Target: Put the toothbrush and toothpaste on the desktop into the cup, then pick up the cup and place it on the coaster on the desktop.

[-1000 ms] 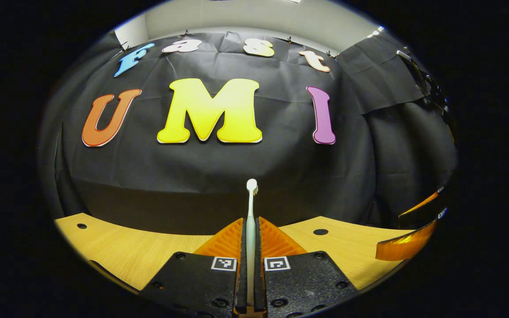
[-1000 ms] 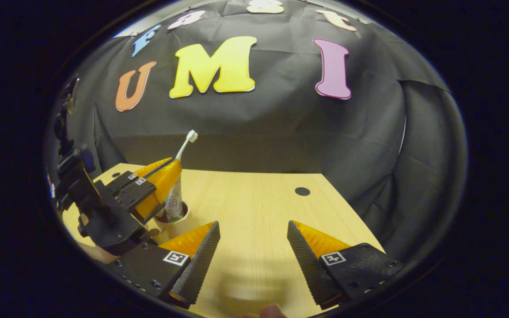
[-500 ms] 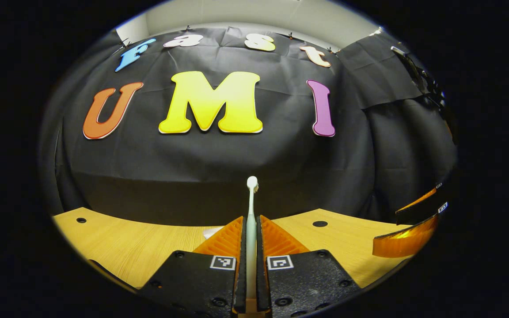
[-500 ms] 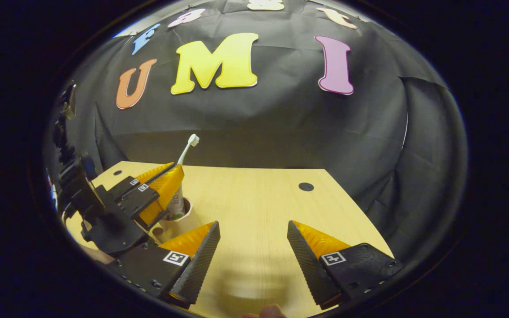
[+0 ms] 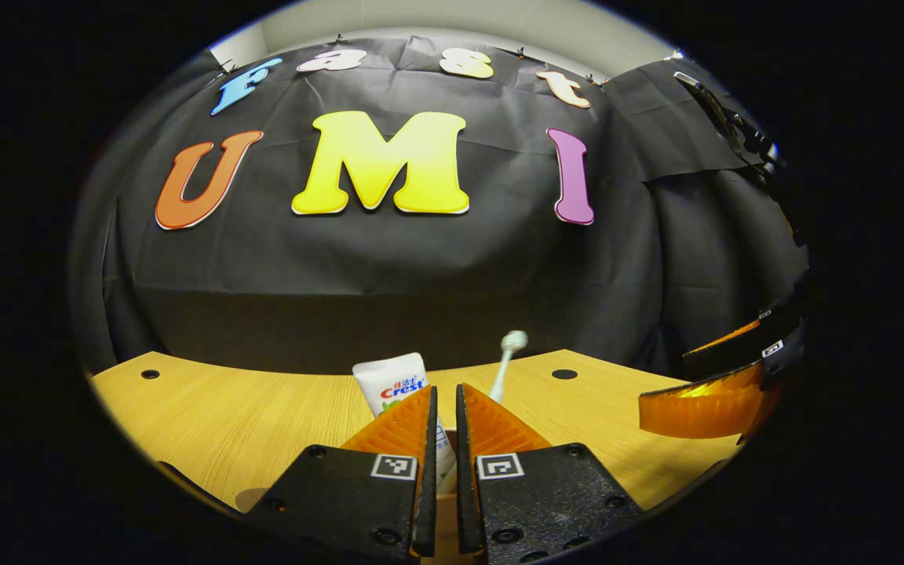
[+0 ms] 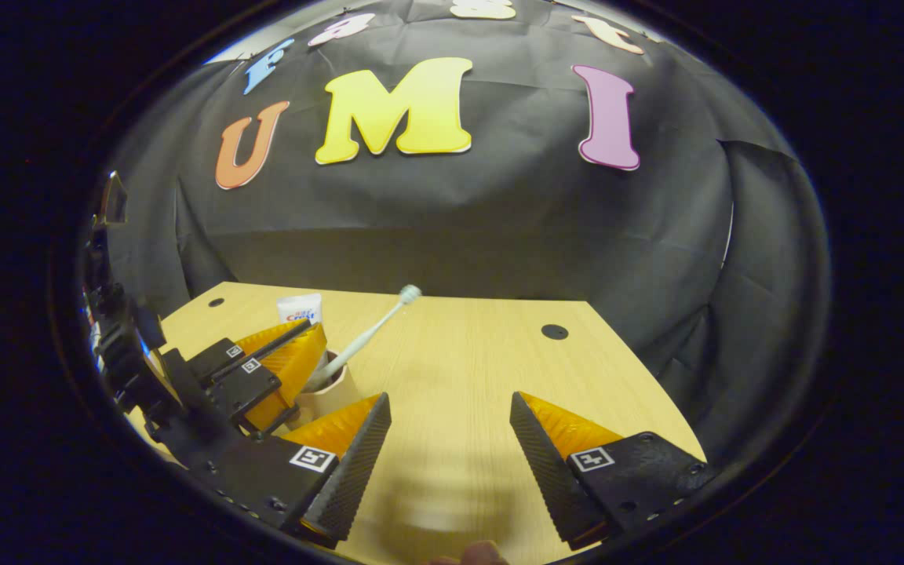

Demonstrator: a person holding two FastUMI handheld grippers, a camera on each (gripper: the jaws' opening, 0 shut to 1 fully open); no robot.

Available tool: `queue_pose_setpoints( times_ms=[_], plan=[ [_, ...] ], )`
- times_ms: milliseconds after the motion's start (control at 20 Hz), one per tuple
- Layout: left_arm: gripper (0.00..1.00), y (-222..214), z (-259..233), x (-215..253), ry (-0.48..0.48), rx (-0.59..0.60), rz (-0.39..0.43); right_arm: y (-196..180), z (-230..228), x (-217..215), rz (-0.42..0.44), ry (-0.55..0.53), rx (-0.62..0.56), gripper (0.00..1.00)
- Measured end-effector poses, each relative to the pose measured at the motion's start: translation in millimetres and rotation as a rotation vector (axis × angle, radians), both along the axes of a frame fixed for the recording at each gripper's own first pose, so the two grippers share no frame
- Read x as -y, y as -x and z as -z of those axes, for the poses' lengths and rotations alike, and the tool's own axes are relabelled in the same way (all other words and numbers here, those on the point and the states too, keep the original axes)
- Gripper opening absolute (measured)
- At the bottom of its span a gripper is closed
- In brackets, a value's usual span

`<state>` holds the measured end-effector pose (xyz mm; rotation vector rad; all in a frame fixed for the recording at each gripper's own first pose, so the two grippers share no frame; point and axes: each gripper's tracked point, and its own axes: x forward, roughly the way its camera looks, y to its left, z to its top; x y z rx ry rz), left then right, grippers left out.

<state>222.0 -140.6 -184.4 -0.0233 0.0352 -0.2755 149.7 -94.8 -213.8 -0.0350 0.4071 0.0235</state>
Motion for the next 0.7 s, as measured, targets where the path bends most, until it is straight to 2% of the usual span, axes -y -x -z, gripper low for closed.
queue_pose_setpoints(
  times_ms=[250,700],
  plan=[
    [0.15,8,10,0,-0.006,-0.034,0.015,1,0,-6,-0.012,-0.008,-0.004,0.93],
    [0.16,21,18,-14,0.024,-0.13,-0.019,-9,-15,-14,-0.022,-0.058,-0.005,0.93]
  ],
)
